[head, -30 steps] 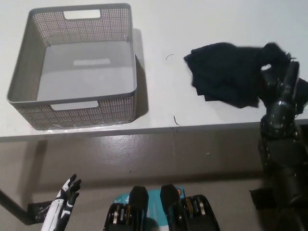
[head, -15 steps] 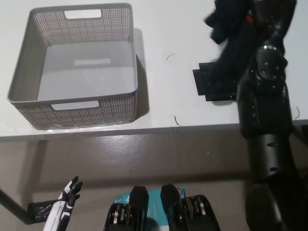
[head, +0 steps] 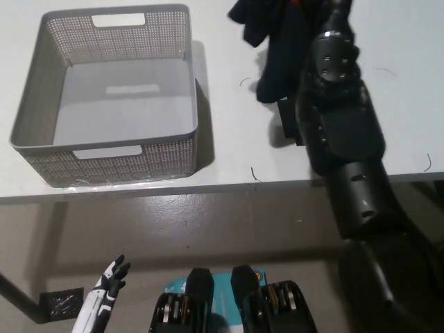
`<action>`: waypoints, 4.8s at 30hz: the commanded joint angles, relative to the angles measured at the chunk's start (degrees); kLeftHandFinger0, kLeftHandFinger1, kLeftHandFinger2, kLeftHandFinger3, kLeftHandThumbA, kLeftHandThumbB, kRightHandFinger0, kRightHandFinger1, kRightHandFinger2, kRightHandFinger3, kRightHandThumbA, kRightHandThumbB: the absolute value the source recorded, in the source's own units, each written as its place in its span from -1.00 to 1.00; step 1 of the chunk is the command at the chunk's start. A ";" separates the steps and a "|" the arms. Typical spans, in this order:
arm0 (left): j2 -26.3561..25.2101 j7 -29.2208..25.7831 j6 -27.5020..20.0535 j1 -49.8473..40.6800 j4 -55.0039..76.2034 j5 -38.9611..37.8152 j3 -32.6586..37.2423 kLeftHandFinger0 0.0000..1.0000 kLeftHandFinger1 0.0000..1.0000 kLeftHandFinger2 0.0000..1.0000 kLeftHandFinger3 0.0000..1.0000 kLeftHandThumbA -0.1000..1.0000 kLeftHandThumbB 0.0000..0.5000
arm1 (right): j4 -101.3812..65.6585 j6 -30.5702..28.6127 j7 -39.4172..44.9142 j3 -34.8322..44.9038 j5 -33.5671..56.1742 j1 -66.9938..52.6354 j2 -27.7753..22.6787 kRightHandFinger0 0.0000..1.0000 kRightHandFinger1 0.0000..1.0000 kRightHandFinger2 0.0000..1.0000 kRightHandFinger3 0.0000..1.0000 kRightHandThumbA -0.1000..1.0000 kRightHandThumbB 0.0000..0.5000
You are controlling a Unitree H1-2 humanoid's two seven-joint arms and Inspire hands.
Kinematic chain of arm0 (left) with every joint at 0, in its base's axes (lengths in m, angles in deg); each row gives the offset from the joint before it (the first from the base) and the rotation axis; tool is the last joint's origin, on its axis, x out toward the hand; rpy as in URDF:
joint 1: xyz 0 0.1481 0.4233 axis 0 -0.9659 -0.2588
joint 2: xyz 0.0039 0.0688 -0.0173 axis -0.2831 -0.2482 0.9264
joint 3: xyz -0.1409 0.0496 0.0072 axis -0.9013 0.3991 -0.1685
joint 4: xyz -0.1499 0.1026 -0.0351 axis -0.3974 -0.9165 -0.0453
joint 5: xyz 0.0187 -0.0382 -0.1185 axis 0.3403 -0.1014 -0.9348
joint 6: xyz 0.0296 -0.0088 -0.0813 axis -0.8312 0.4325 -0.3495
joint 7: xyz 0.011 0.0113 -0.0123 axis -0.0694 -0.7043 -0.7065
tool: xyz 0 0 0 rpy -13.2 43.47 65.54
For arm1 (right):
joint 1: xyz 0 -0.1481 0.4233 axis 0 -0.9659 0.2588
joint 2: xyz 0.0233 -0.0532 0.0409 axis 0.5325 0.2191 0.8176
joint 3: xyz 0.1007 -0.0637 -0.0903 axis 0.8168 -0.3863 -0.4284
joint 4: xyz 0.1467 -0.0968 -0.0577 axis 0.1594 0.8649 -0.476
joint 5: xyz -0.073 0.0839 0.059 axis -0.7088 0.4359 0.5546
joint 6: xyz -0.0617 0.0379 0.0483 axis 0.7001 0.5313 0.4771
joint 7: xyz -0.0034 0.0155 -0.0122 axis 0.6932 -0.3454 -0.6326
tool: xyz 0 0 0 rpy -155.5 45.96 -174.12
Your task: Use the right hand to pick up a t shirt on the right hand side and place it into a contianer on the left side
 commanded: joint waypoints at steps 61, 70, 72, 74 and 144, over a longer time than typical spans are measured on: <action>0.75 -0.22 -0.80 -1.07 0.79 2.28 3.84 0.99 0.79 0.87 1.00 0.95 0.24 | -6.76 0.10 30.66 -27.92 -14.22 6.28 -2.12 1.00 1.00 1.00 1.00 1.00 0.74; 0.45 -1.03 -1.13 -1.41 1.47 2.49 3.05 0.96 0.76 0.80 1.00 0.95 0.21 | -49.08 -5.88 28.79 -28.31 -27.74 -14.59 -15.10 1.00 1.00 1.00 1.00 1.00 0.26; 0.27 -1.26 -1.65 -1.64 1.11 2.31 2.72 0.95 0.75 0.79 1.00 0.94 0.18 | -55.39 -6.87 28.71 -27.41 -29.18 -18.89 -16.20 1.00 1.00 1.00 1.00 1.00 0.18; 0.09 -1.68 -2.37 -1.87 0.69 2.19 2.27 0.99 0.76 0.79 1.00 0.94 0.18 | -62.09 -9.80 27.75 -25.92 -29.40 -26.15 -17.00 1.00 1.00 1.00 1.00 1.00 0.10; 1.12 -0.80 -5.17 -2.48 -0.29 -1.48 -1.08 1.00 1.00 1.00 1.00 0.97 0.10 | -35.76 -27.52 19.90 -14.63 -10.17 -75.68 -23.24 1.00 1.00 1.00 1.00 1.00 0.01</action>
